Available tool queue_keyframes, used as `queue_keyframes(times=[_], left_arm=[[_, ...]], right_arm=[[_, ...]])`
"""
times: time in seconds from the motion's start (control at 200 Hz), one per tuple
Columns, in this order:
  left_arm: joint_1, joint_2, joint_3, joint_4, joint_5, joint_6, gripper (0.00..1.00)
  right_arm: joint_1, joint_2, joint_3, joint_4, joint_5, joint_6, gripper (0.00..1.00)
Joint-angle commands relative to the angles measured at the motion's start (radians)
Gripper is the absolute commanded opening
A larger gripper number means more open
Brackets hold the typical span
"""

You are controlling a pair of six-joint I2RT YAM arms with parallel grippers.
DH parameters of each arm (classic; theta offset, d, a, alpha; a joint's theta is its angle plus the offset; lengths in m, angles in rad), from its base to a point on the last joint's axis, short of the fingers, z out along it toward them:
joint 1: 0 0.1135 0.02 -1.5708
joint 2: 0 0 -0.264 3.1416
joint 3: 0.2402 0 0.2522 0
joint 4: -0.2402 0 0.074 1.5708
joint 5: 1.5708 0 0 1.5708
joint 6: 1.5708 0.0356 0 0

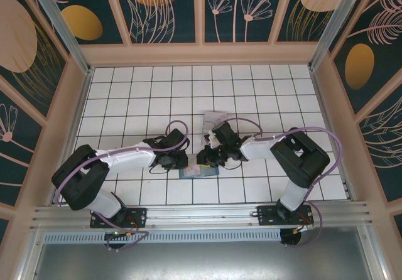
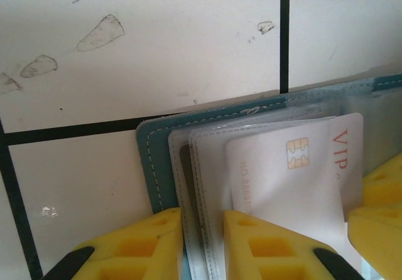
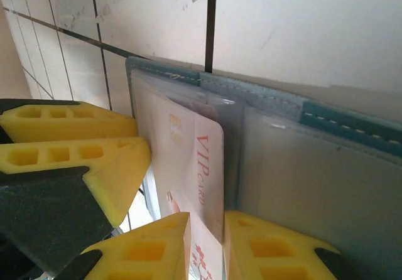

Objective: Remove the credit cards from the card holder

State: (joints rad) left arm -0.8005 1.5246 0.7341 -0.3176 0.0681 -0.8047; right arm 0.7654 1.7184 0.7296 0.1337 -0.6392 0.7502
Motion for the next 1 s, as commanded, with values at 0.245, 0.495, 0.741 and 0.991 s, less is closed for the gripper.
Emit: queue_keyframes(times=[0.245, 0.495, 0.741, 0.991], left_arm=[[-0.012, 0.036, -0.047, -0.018, 0.012, -0.001, 0.23], [-0.012, 0.021, -0.047, -0.042, -0.013, -0.001, 0.23], [-0.012, 0.008, -0.042, -0.055, -0.027, 0.004, 0.23], [-0.012, 0.007, -0.036, -0.057, -0.034, 0.009, 0.23]], right_arm=[[0.01, 0.058, 0.0, 0.038, -0.024, 0.018, 0.2], [0.009, 0.01, -0.013, -0.008, 0.032, 0.012, 0.11], [-0.008, -0.08, -0.046, -0.085, 0.084, -0.013, 0.09], [-0.017, -0.155, -0.05, -0.14, 0.106, -0.039, 0.09]])
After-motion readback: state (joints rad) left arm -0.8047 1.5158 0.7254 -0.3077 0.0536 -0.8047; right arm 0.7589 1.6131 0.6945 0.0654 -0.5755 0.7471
